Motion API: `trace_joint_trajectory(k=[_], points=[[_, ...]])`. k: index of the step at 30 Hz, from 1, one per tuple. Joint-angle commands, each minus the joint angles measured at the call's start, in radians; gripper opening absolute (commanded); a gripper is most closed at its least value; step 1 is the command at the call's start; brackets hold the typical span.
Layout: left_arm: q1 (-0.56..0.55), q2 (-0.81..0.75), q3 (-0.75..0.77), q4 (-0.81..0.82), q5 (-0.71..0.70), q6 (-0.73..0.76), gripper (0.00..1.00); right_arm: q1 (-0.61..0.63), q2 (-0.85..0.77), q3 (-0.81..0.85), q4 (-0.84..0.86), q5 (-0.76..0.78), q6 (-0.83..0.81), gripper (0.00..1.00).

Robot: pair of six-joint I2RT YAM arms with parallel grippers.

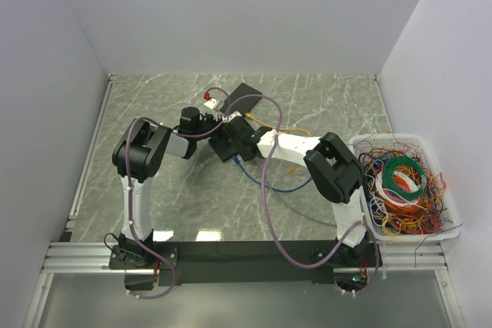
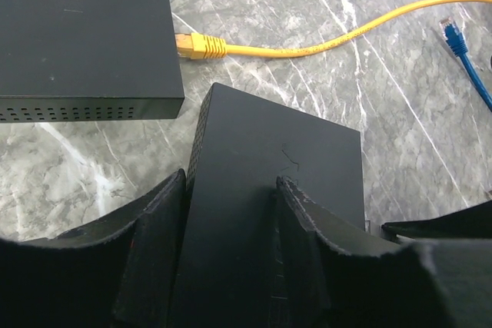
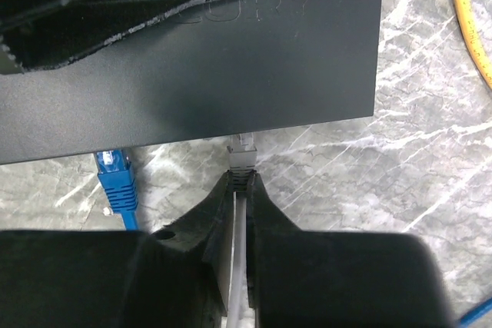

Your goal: Insert the plug into the switch port

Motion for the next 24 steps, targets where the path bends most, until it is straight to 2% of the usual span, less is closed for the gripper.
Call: trace_joint_trajectory(k=[1,2,3,9,14,24], points=[[-0.157,0.08,-0.078,-0.256,0.318,-0.093,0.54,-0.005,-0.055,0.017,0.644,-0.035,0.054,0.16],[-0.152,0.079,-0.078,-0.25,0.319,-0.098,0.55,-0.005,-0.066,-0.002,0.649,-0.035,0.059,0.19],[-0.147,0.077,-0.081,-0.242,0.312,-0.106,0.55,-0.004,-0.09,-0.037,0.65,-0.031,0.063,0.27],[-0.124,0.079,-0.098,-0.213,0.29,-0.139,0.55,0.001,-0.204,-0.178,0.656,-0.039,0.106,0.46],[-0.12,0.082,-0.09,-0.224,0.27,-0.147,0.58,0.019,-0.302,-0.282,0.644,-0.027,0.12,0.52],[-0.095,0.111,-0.066,-0.216,0.293,-0.176,0.59,0.042,-0.505,-0.402,0.567,-0.013,0.148,0.57]])
